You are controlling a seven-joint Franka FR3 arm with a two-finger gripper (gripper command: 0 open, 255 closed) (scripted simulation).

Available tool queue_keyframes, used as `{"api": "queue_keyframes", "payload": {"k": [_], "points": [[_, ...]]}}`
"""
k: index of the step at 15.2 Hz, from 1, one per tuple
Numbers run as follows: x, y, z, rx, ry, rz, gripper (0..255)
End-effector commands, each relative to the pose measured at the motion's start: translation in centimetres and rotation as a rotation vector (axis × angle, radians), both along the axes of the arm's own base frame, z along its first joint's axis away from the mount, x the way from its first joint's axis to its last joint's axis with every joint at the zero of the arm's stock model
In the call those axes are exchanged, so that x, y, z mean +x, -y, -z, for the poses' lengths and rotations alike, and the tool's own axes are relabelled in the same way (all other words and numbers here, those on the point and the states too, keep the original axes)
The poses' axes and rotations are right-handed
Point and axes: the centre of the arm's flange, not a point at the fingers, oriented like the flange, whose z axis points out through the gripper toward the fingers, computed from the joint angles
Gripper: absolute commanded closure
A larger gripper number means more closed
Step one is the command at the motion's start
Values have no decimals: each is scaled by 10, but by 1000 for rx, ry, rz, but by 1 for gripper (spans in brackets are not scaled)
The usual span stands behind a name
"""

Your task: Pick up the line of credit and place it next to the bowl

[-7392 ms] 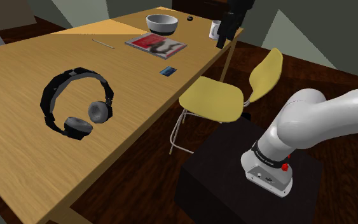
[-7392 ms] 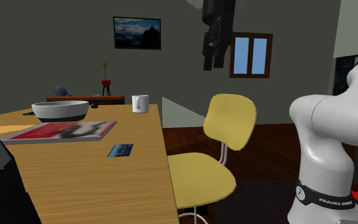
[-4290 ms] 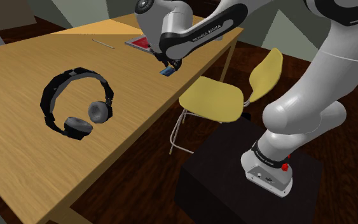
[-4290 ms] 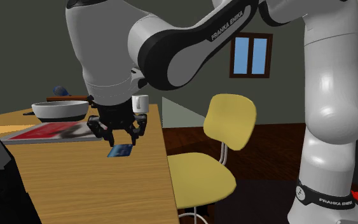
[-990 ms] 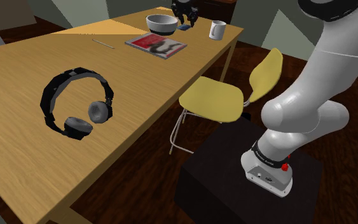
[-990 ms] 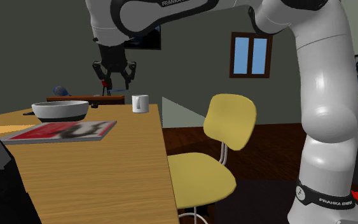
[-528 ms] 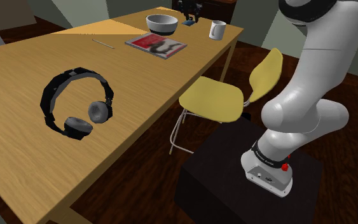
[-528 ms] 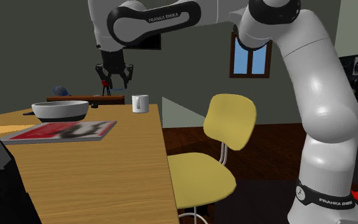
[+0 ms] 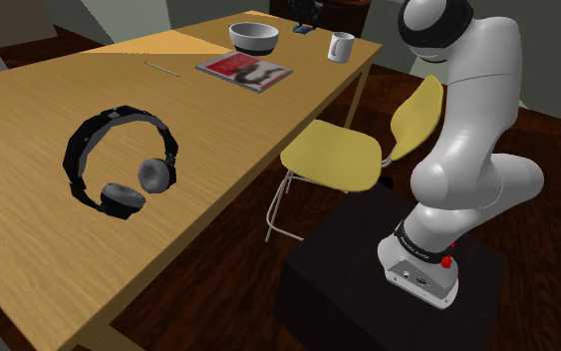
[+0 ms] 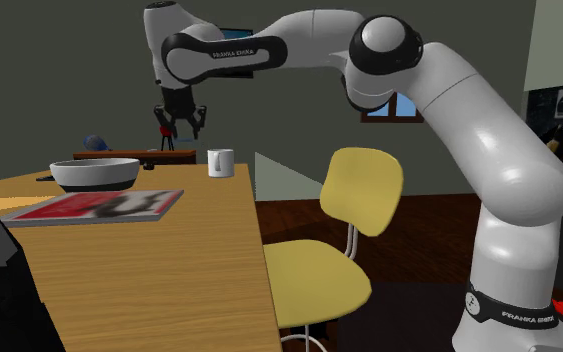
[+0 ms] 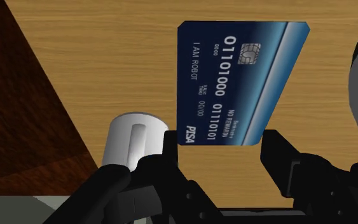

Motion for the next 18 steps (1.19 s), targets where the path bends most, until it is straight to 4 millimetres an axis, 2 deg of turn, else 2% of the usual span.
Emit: {"api": "queue_keyframes", "payload": {"k": [1,18], "points": [[1,4,10,0,1,-1,255],[1,4,100,0,1,-1,255]]}}
